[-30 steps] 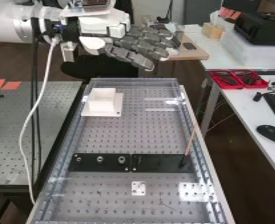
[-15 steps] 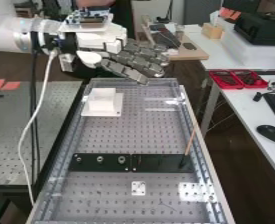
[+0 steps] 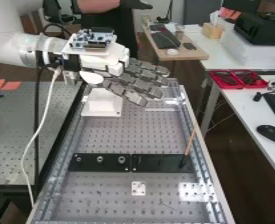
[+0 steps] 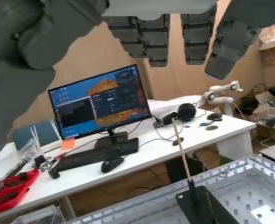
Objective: Grab the drill bit and place it in the clear container
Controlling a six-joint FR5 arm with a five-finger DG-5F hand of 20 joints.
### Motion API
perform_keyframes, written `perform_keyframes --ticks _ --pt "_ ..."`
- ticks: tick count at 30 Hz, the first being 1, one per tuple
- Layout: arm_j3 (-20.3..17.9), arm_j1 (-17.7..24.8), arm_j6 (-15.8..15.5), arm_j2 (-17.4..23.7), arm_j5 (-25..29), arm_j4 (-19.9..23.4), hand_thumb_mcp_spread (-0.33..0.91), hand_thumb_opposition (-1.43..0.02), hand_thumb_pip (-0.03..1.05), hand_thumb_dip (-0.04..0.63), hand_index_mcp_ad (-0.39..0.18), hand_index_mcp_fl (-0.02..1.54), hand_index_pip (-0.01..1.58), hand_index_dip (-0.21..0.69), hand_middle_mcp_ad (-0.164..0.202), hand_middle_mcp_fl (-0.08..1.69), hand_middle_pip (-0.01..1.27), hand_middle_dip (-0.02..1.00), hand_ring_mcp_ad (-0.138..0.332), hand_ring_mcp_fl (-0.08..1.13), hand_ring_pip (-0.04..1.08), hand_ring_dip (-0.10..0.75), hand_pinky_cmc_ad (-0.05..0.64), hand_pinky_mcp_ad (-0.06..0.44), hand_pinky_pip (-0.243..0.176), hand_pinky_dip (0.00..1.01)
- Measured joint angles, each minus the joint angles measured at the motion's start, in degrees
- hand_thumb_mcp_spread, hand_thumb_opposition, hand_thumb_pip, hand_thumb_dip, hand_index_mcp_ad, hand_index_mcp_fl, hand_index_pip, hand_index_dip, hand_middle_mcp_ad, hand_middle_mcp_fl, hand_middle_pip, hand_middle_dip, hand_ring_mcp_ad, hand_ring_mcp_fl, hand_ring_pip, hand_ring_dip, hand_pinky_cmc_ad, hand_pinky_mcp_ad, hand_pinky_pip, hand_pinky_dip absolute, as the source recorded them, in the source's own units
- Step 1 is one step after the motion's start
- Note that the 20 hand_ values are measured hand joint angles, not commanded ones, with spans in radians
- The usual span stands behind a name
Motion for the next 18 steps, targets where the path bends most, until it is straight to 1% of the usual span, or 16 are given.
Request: perform_keyframes --ticks 2,3,4,8,11,15,16,18 --pt "-0.1 -0.2 0.3 -0.5 0.1 0.4 0.23 -0.73 0.19 0.012 0.131 0.04 0.09 -0.072 0.168 0.02 0.15 0.03 0.265 0.04 0.09 -0.017 0.456 0.286 -0.124 0.31" --pt "-0.2 -0.4 0.6 -1.0 0.3 0.8 0.24 -0.73 0.21 0.012 0.117 0.04 0.09 -0.058 0.168 0.02 0.15 0.03 0.265 0.03 0.09 -0.017 0.456 0.286 -0.124 0.31" --pt "-0.3 -0.6 0.8 -1.3 0.4 1.2 0.24 -0.73 0.23 0.012 0.103 0.04 0.08 -0.061 0.168 0.02 0.15 0.03 0.269 0.03 0.09 -0.017 0.456 0.286 -0.124 0.31" --pt "-0.6 -1.0 1.4 -2.5 0.9 2.7 0.27 -0.73 0.24 0.017 0.073 0.04 0.09 -0.042 0.164 0.02 0.15 0.04 0.271 0.03 0.09 -0.017 0.454 0.286 -0.122 0.31" --pt "-0.9 -1.3 1.9 -3.5 1.4 3.9 0.28 -0.73 0.28 0.016 0.054 0.04 0.08 -0.047 0.168 0.02 0.15 0.04 0.271 0.01 0.09 -0.014 0.456 0.286 -0.122 0.30" --pt "-1.2 -1.7 2.6 -5.0 2.2 5.8 0.30 -0.73 0.31 0.023 0.038 0.04 0.09 0.002 0.164 0.02 0.15 0.04 0.271 0.02 0.09 -0.016 0.452 0.286 -0.122 0.27" --pt "-1.2 -1.7 2.8 -5.4 2.4 6.2 0.32 -0.73 0.32 0.023 0.037 0.04 0.09 0.017 0.164 0.02 0.15 0.04 0.272 0.02 0.09 -0.016 0.452 0.286 -0.122 0.27" --pt "-1.3 -1.8 3.2 -6.0 2.7 6.9 0.32 -0.73 0.35 0.024 0.037 0.06 0.10 0.038 0.164 0.02 0.14 0.04 0.274 0.02 0.08 -0.016 0.452 0.286 -0.126 0.27"
